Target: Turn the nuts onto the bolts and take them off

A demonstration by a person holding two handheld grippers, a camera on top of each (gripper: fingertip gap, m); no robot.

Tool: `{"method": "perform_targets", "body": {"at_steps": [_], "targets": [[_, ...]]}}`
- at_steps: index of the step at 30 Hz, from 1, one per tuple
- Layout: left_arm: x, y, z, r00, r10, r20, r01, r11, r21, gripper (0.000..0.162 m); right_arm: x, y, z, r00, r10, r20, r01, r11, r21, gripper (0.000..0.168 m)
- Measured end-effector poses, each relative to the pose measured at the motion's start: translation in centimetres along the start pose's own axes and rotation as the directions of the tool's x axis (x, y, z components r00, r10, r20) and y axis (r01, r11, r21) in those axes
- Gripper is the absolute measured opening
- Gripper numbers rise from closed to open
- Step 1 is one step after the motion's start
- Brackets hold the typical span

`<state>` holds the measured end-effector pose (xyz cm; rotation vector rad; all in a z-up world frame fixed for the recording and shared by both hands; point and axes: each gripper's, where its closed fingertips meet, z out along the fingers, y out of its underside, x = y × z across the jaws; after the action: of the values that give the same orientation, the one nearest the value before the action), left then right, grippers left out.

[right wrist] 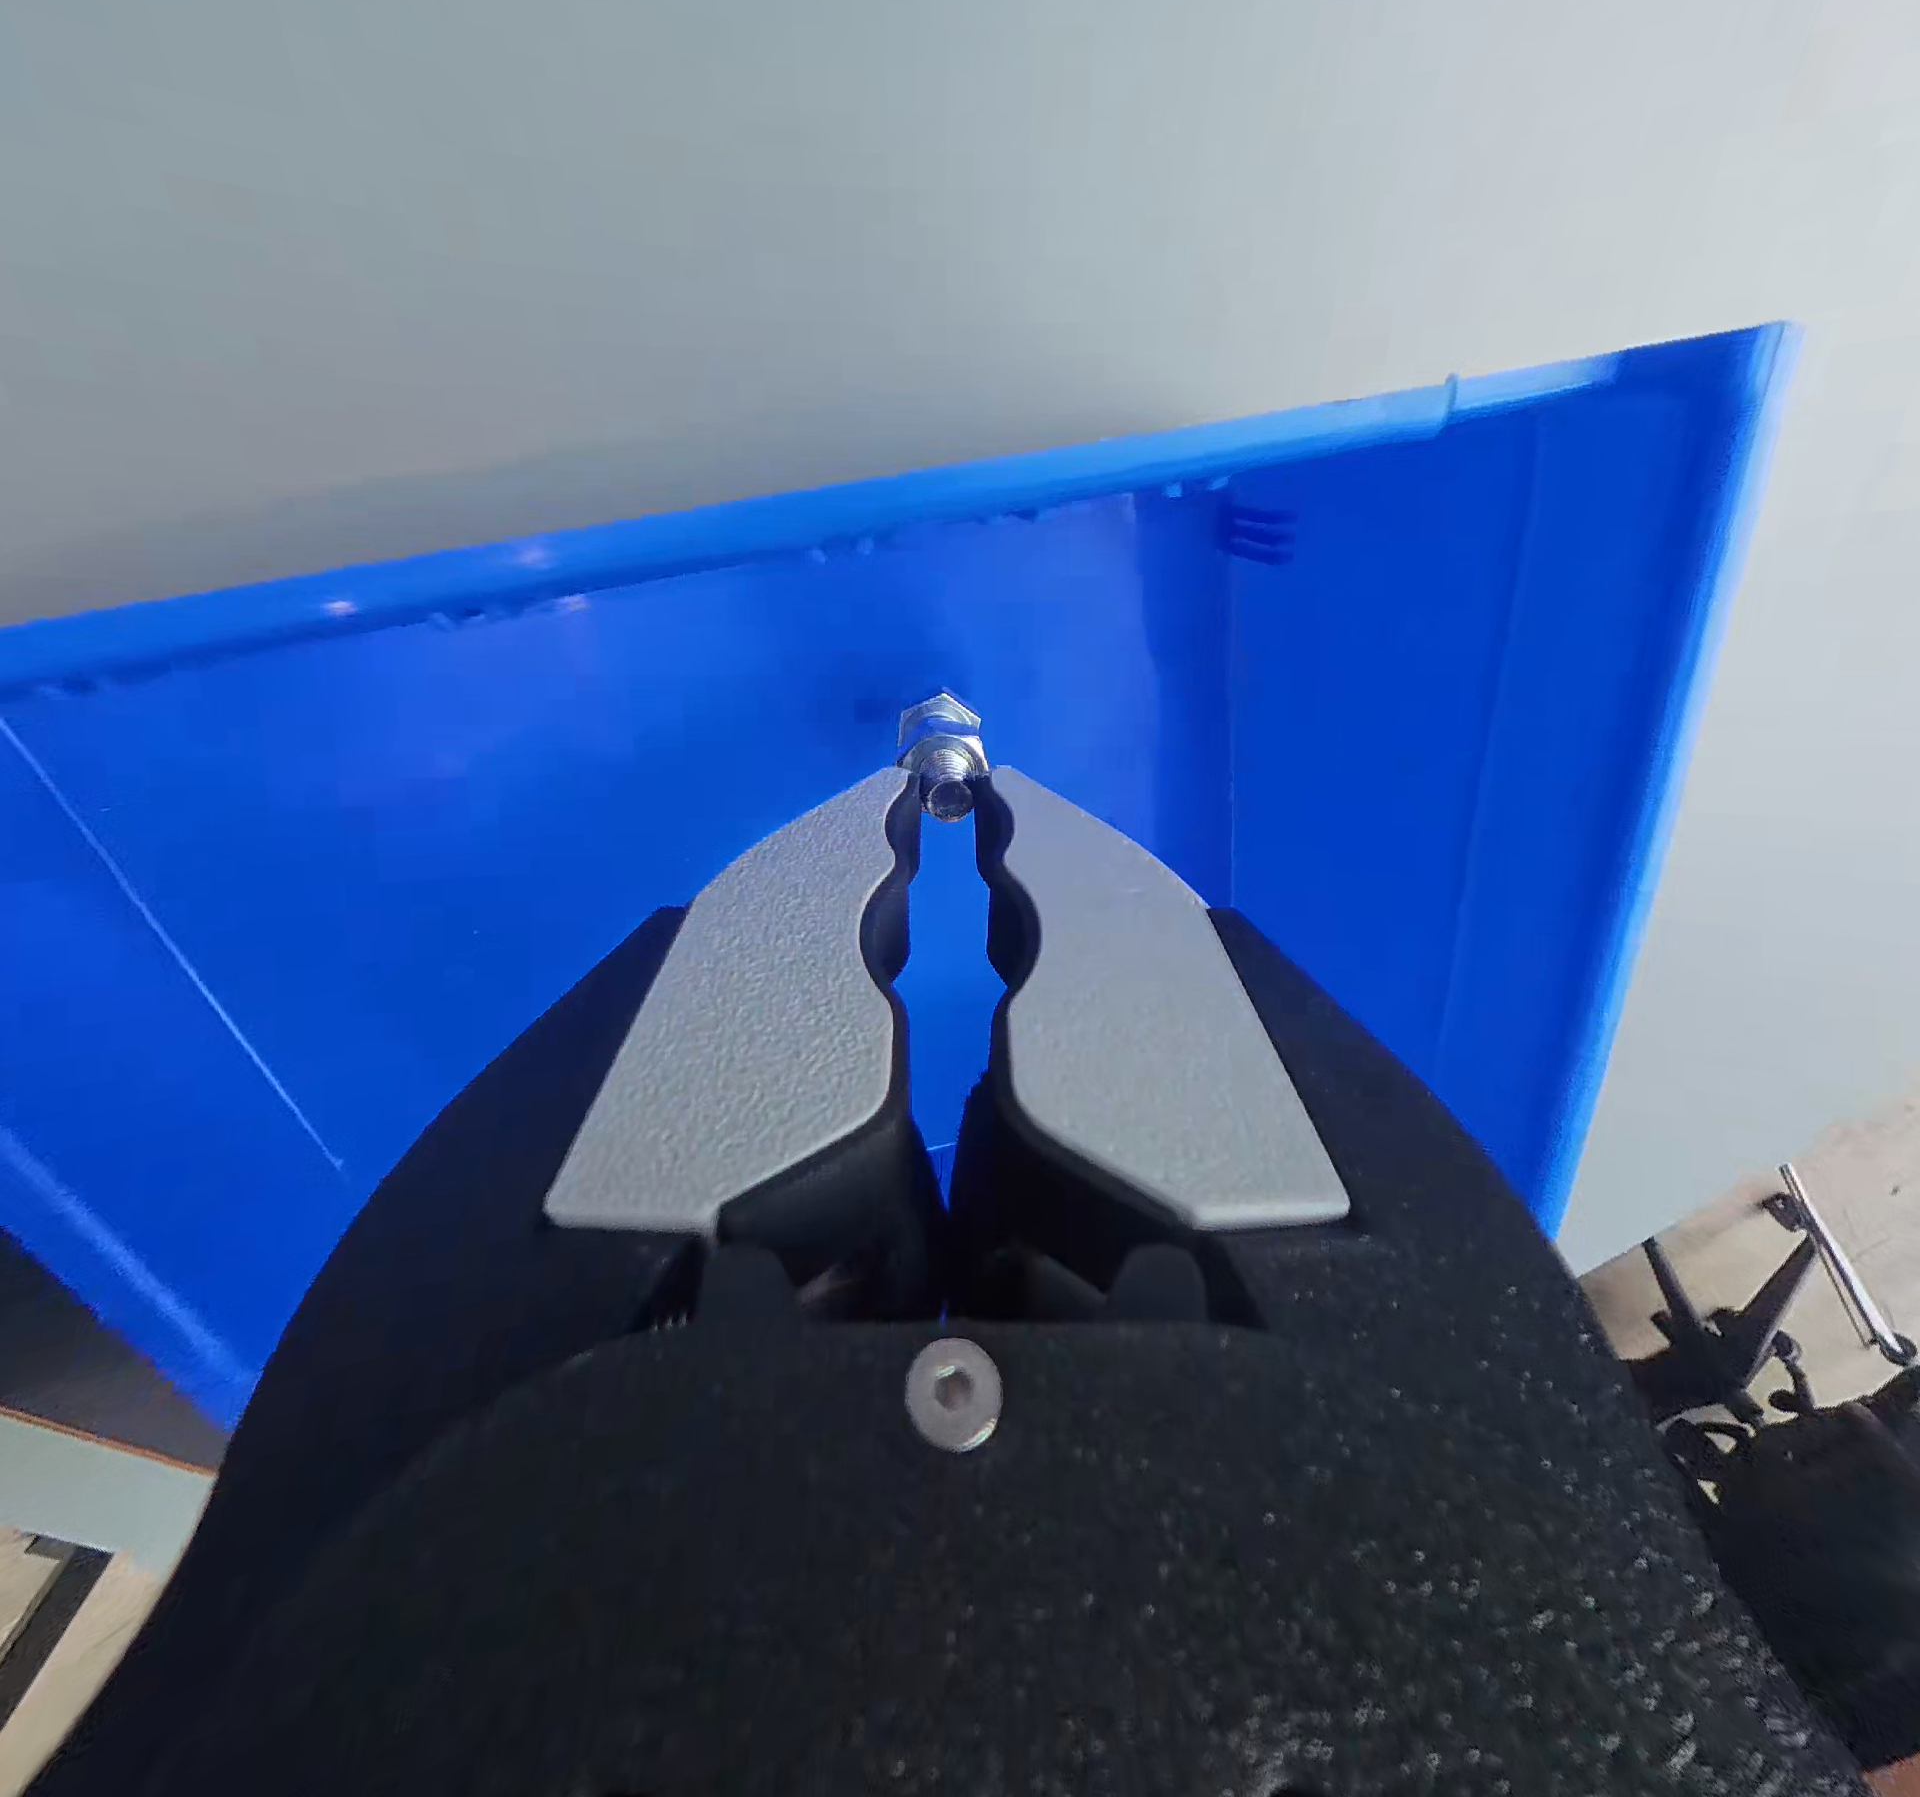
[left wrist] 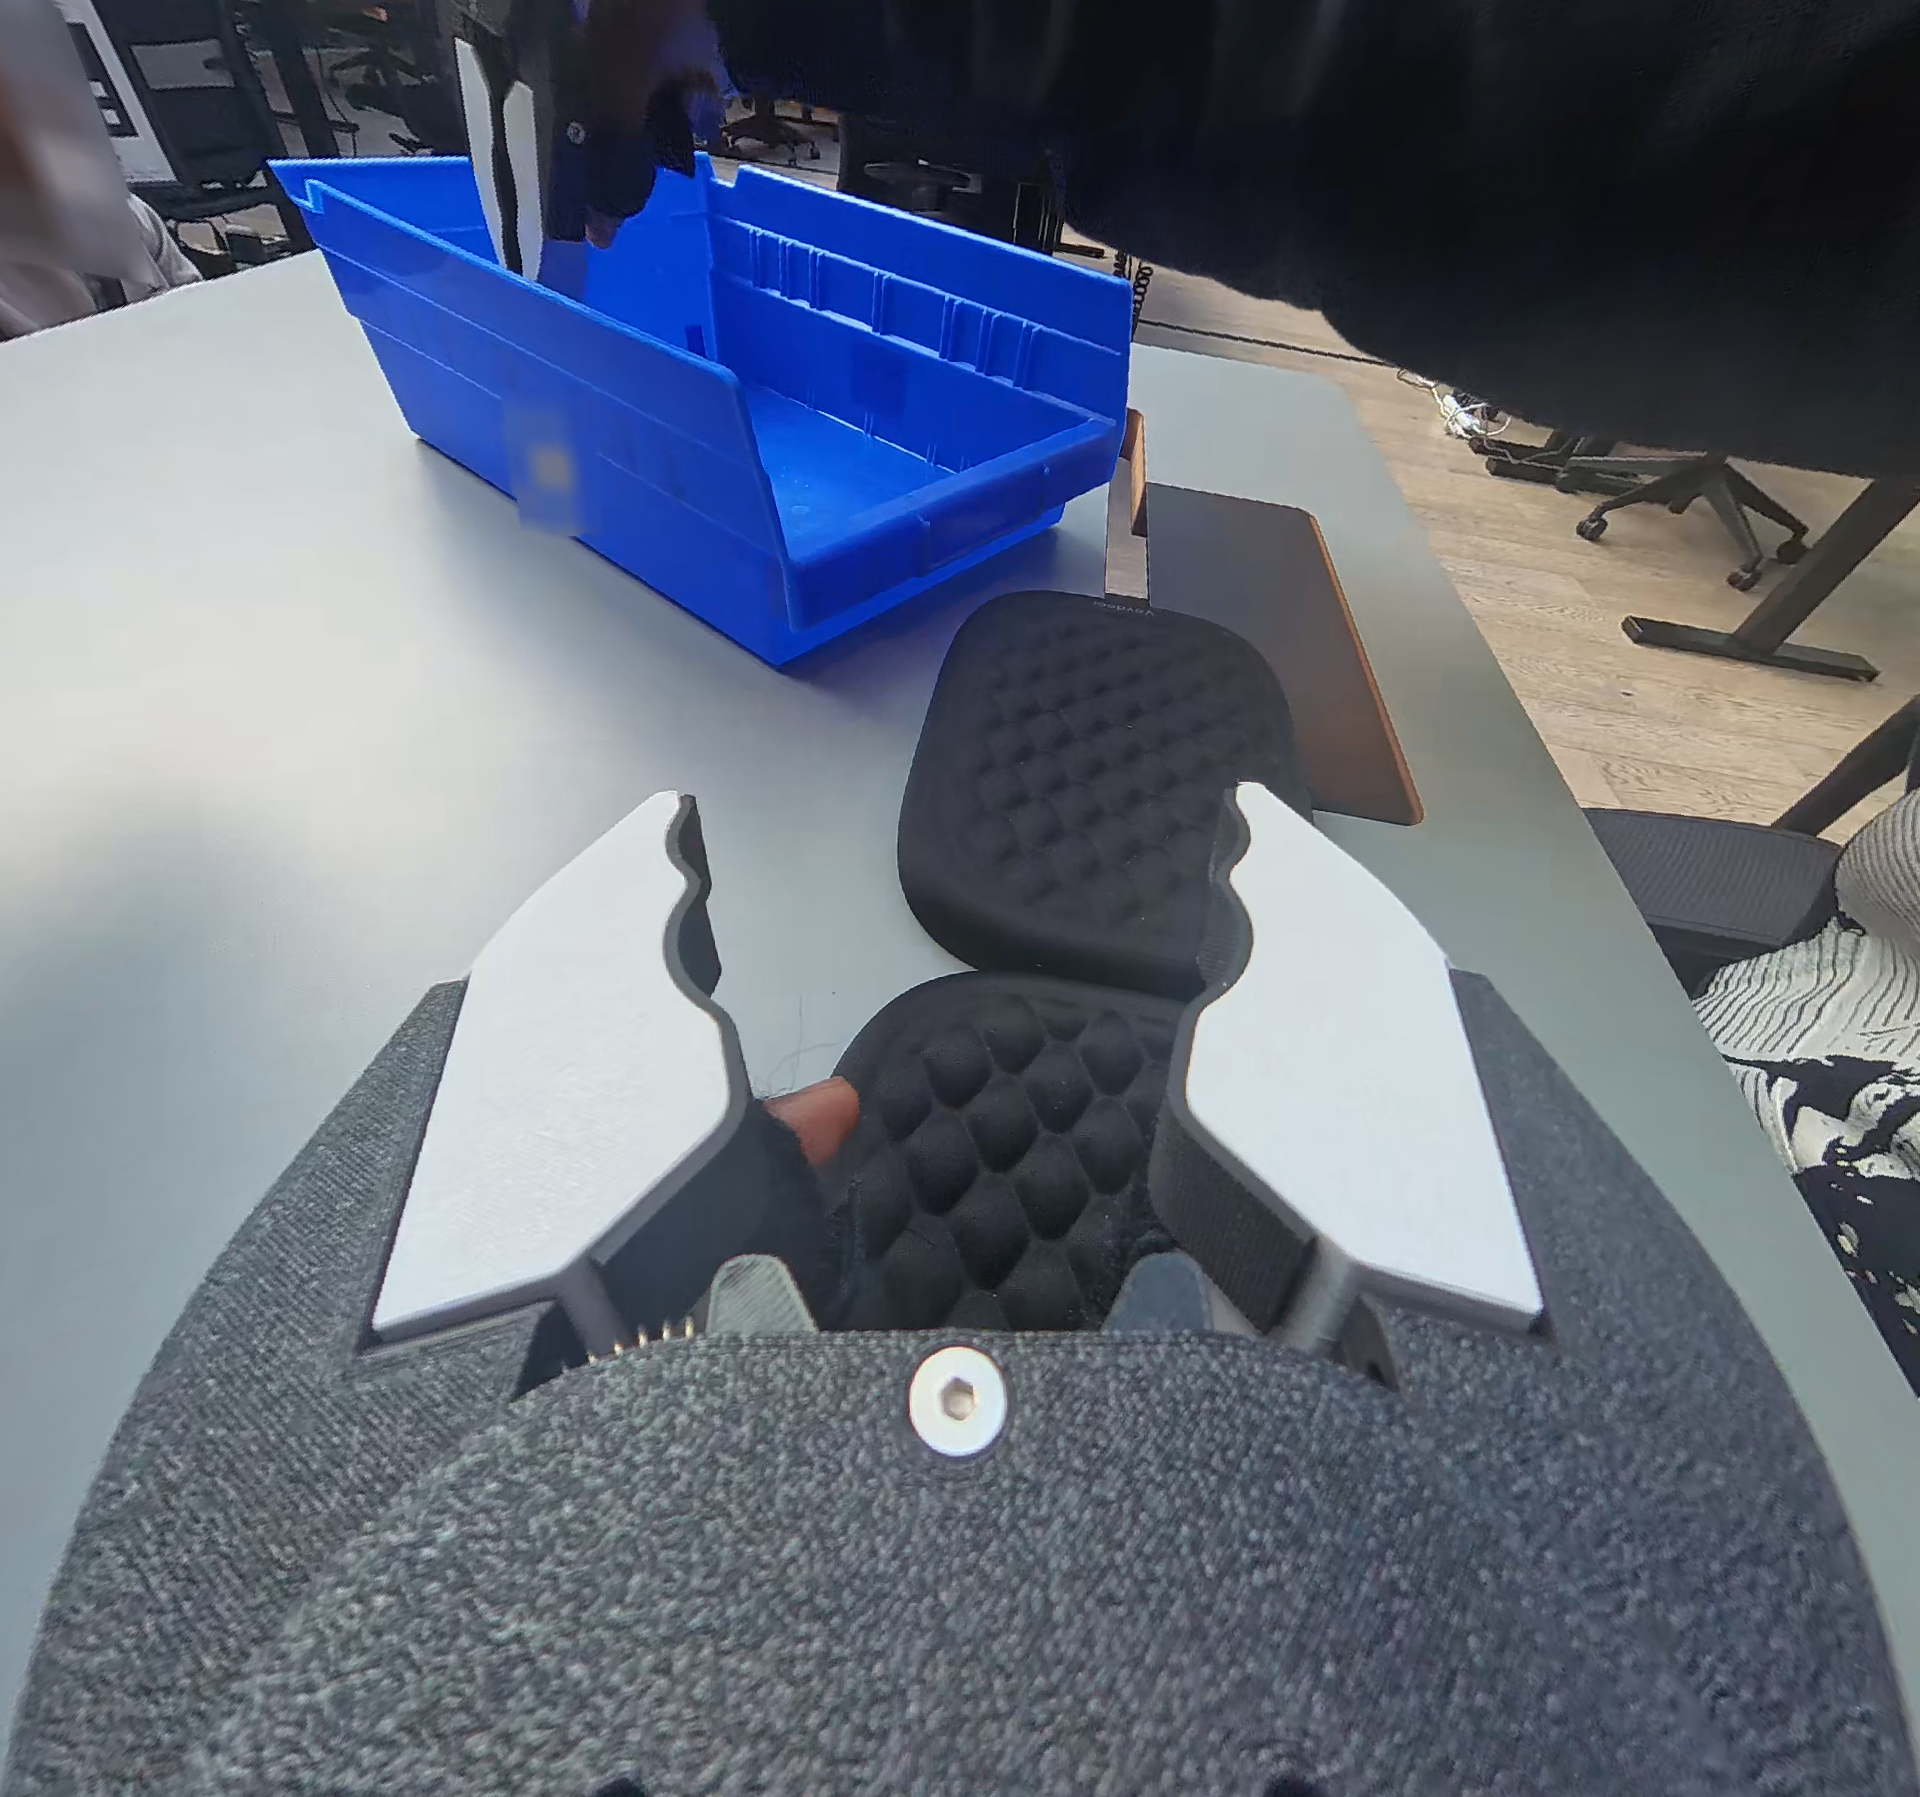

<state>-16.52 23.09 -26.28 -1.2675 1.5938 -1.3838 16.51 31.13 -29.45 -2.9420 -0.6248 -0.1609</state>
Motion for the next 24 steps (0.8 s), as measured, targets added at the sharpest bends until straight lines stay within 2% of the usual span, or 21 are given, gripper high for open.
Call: {"method": "perform_targets", "body": {"at_steps": [6, 14, 18, 21, 23, 24], "targets": [[0.0, 0.0, 0.0, 1.0, 0.001, -0.002, -0.001, 1.0, 0.001, 0.092, 1.0, 0.5, 1.7, 0.998, 0.056, 0.0, -0.056, 0.998, -0.018, 0.009], [0.0, -0.1, 0.0, 1.0, -0.004, -0.004, 0.004, 1.0, 0.005, 0.091, 1.2, 0.7, 2.0, 0.998, 0.06, 0.011, -0.06, 0.998, -0.017, 0.009], [0.0, -0.1, 0.0, 1.0, -0.004, -0.004, 0.004, 1.0, 0.006, 0.091, 1.3, 0.6, 1.3, 0.997, 0.073, 0.004, -0.073, 0.997, 0.007, 0.02], [0.1, -0.1, -0.1, 1.0, 0.0, -0.008, 0.0, 1.0, 0.005, 0.089, 0.8, -0.5, -1.2, 0.992, 0.125, -0.02, -0.121, 0.984, 0.133, 0.034], [0.2, 0.0, 0.0, 1.0, 0.006, -0.008, -0.006, 1.0, 0.003, 0.088, -0.4, -2.5, -4.4, 0.979, 0.202, -0.013, -0.184, 0.913, 0.366, 0.037], [0.2, 0.0, 0.0, 1.0, 0.009, -0.007, -0.009, 1.0, 0.0, 0.088, -1.5, -3.6, -6.5, 0.97, 0.242, 0.018, -0.218, 0.835, 0.506, 0.04]]}}
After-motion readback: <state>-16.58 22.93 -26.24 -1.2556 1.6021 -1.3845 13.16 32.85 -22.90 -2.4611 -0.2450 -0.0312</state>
